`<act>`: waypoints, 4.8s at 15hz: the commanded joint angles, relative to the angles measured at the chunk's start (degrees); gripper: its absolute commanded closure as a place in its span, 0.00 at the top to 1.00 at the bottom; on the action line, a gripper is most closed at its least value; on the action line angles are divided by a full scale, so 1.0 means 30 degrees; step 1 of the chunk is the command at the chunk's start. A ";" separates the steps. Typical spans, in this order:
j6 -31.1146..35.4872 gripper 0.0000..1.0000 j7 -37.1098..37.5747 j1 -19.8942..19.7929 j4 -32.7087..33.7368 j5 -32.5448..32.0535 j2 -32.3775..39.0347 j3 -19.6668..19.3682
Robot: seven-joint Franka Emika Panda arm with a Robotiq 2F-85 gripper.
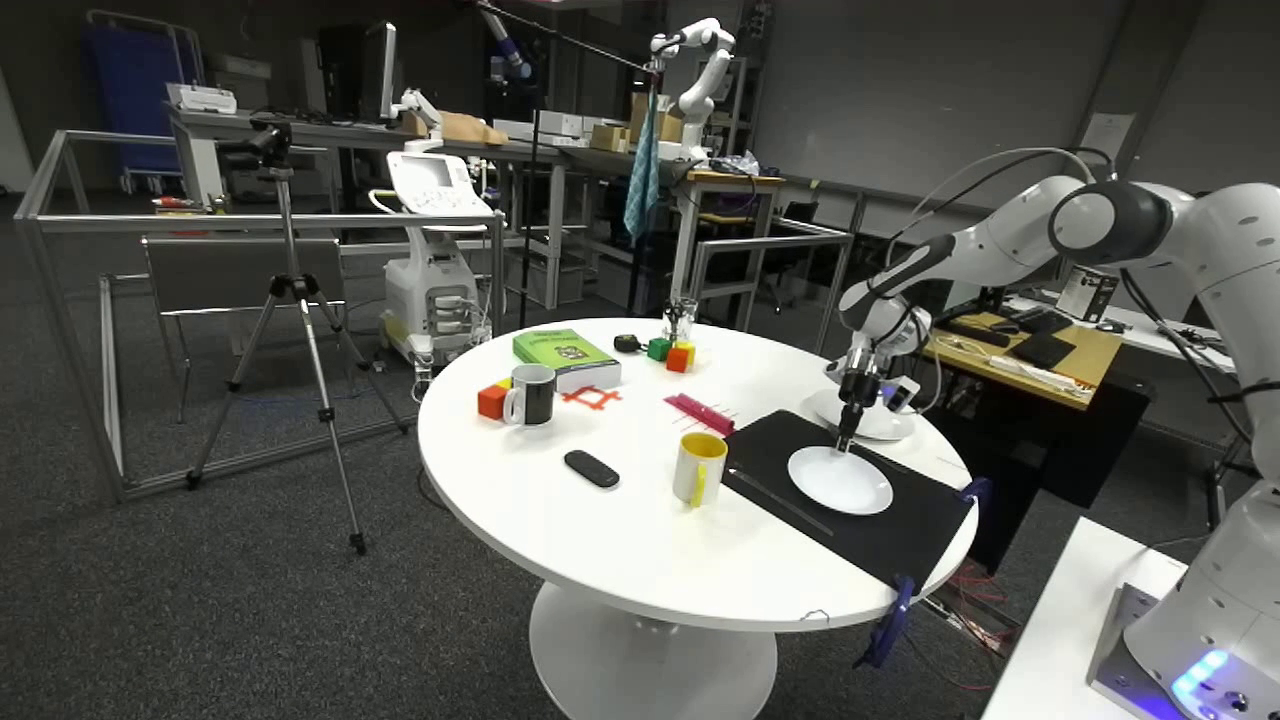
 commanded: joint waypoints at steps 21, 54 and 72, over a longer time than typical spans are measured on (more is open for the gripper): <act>-0.2027 0.01 0.0665 0.0376 0.0789 0.0481 -0.0198 0.0923; 0.1498 0.01 0.6699 0.3073 -0.0202 0.2859 -0.1257 0.2583; 0.4780 0.01 0.9954 0.3369 0.0180 0.6406 -0.0876 0.2385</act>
